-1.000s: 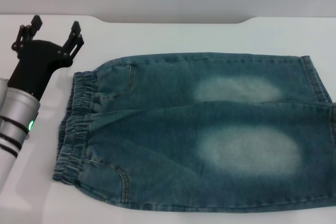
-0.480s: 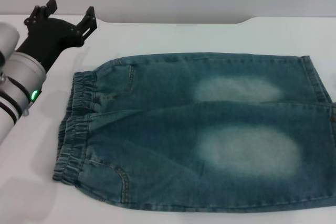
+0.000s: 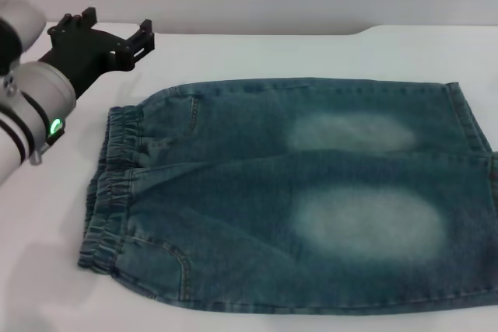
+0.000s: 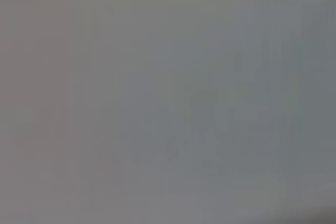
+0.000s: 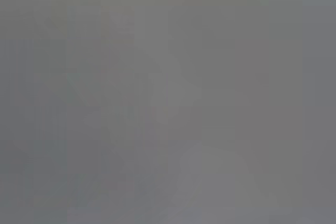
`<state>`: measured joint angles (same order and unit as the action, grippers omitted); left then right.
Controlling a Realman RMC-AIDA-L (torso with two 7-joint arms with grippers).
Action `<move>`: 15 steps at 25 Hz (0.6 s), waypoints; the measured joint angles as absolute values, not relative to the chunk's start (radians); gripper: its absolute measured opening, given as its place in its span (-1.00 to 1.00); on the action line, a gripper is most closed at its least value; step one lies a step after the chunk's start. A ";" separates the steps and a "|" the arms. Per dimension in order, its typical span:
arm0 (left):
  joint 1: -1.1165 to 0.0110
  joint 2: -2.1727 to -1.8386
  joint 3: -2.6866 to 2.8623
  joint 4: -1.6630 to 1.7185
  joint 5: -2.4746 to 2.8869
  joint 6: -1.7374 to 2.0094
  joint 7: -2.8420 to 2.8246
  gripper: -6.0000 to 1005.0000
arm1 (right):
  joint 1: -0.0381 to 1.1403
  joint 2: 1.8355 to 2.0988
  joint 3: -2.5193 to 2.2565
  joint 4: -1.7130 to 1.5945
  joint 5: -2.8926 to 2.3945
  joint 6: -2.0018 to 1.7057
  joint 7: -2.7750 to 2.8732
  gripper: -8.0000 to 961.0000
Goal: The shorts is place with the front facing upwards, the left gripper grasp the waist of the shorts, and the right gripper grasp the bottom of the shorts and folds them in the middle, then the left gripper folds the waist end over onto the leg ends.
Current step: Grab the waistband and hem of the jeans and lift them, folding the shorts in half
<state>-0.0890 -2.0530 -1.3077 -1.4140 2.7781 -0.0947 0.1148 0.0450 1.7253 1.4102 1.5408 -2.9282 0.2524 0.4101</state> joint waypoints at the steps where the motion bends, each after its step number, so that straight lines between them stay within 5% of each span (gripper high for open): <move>1: -0.089 -2.054 -1.321 -1.454 2.778 -0.169 0.124 0.68 | 0.048 1.761 1.483 1.617 -2.924 0.385 0.331 0.61; 5: -0.092 -2.055 -1.375 -1.588 2.777 -0.414 0.135 0.67 | 0.137 1.958 1.861 1.795 -2.749 0.878 -0.126 0.61; 8: -0.096 -2.054 -1.425 -1.677 2.778 -0.602 0.136 0.67 | 0.239 2.043 2.116 1.794 -2.601 1.137 -0.363 0.61; 15: -0.104 -2.054 -1.514 -1.792 2.775 -0.917 0.154 0.67 | 0.273 2.065 2.272 1.774 -2.525 1.413 -0.436 0.61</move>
